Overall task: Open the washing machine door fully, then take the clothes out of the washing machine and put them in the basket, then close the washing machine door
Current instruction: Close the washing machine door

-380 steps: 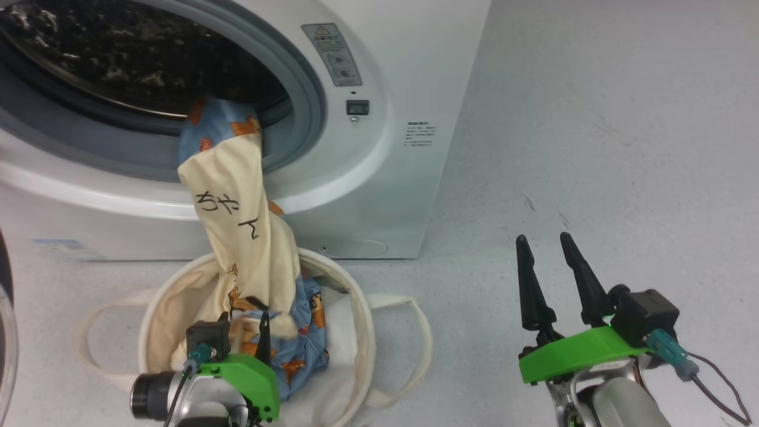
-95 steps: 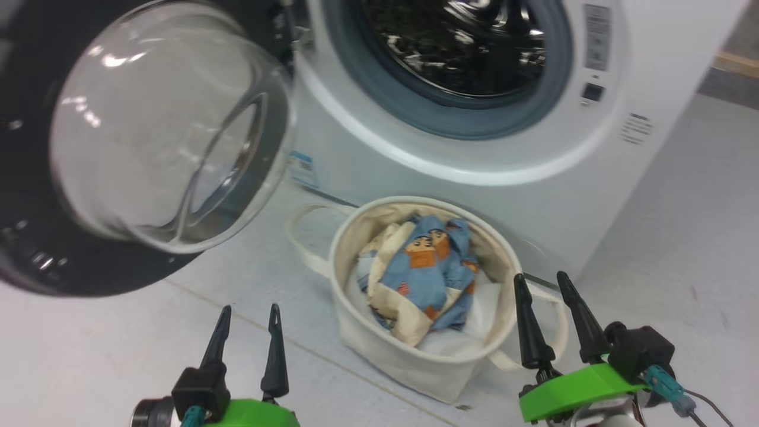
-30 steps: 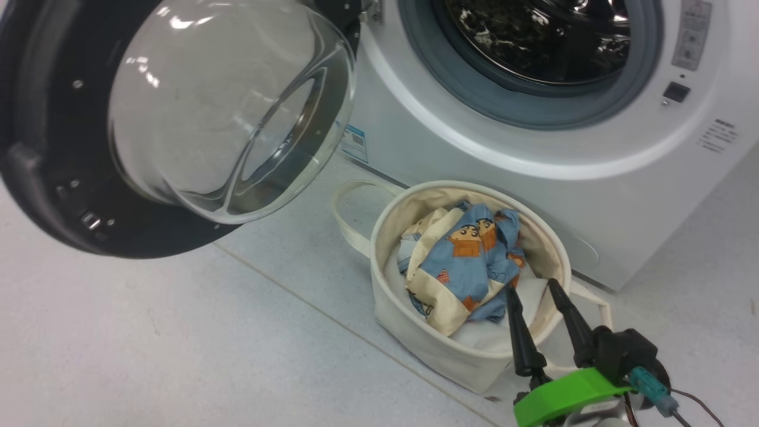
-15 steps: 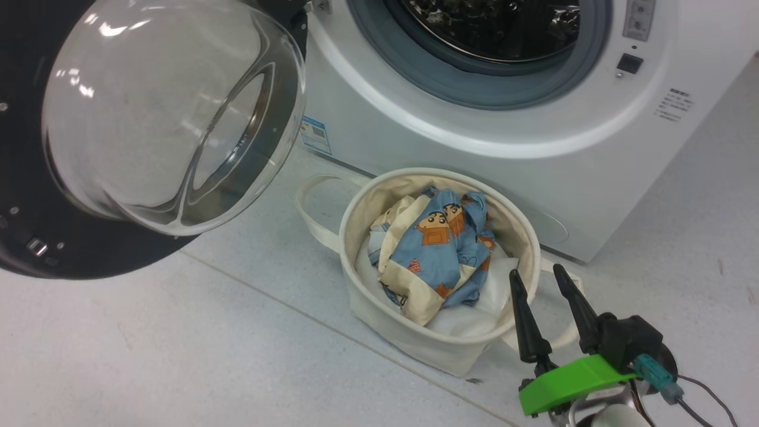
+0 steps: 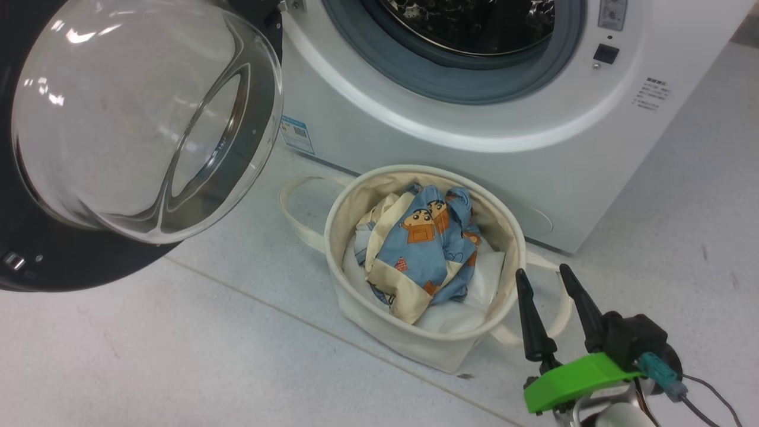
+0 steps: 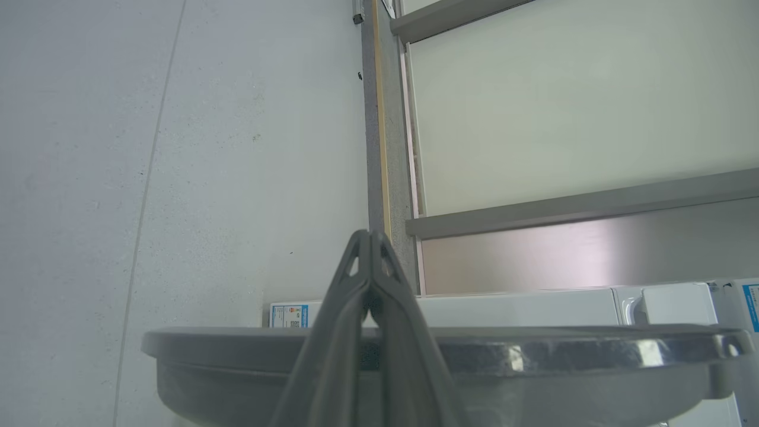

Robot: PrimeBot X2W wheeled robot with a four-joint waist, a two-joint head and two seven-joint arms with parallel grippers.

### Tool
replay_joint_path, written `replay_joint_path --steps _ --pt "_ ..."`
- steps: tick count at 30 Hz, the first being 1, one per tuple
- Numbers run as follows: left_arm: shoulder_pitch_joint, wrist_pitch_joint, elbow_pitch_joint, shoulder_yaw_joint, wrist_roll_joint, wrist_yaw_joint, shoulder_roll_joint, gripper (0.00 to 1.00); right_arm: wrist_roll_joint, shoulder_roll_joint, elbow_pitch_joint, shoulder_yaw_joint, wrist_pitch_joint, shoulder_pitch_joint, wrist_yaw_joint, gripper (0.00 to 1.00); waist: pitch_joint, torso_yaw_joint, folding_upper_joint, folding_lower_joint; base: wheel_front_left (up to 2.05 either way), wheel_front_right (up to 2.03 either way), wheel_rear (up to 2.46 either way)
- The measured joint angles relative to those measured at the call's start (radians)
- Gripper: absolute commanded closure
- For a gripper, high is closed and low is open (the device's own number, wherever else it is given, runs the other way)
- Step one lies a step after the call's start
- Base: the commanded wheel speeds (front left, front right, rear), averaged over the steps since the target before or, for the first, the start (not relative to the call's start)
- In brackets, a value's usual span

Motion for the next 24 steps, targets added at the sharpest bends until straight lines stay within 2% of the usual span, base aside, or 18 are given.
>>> replay_joint_path --steps 4,16,24 --pt "0.018 0.05 -0.085 -0.042 0.011 0.0 -0.001 1.0 0.007 0.001 0.014 0.001 0.0 0.0 0.0 0.0 -0.018 0.004 0.0 0.0 0.0 0.0 0.0" --pt "0.137 0.235 -0.227 -0.092 -0.004 0.0 -0.012 1.0 0.023 0.015 0.038 0.011 0.0 0.01 0.0 0.0 -0.095 0.012 0.0 0.0 0.0 0.0 0.0" --pt "0.225 0.293 -0.416 -0.155 0.009 0.0 -0.029 1.0 0.047 0.019 0.038 0.007 0.0 0.035 0.0 0.0 -0.118 0.007 0.0 0.0 0.0 0.0 0.0"
